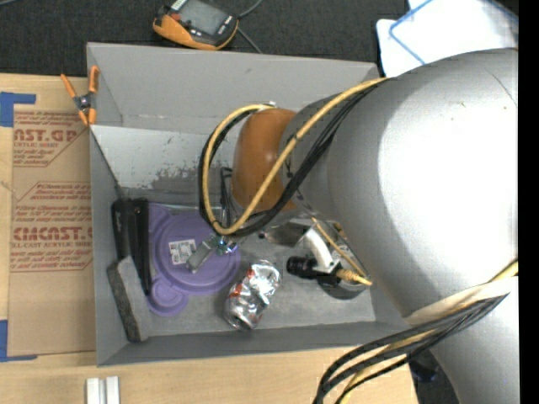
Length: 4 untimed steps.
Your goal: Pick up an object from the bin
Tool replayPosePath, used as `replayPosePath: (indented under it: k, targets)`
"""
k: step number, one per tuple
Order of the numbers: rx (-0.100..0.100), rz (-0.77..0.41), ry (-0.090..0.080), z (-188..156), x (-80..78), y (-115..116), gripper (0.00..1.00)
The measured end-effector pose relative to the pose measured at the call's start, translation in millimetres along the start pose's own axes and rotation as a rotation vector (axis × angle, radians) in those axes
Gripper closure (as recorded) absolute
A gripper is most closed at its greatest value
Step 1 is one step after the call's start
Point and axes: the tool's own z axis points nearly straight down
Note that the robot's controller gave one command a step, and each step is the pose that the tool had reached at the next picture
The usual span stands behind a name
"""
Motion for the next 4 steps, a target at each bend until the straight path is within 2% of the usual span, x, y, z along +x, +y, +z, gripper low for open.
replayPosePath:
  k: [1, 2, 3, 4]
  targets:
    - [0.005, -0.076, 0.002, -51.4, -6.7, -34.5, 0.0]
    - [0.01, -0.075, 0.005, 21.3, -6.0, -84.4, 0.0]
    - [-0.007, 0.082, -0.006, -18.2, -32.3, -8.4, 1.0]
    - [-0.006, 0.082, -0.006, -18.2, -32.3, -8.4, 1.0]
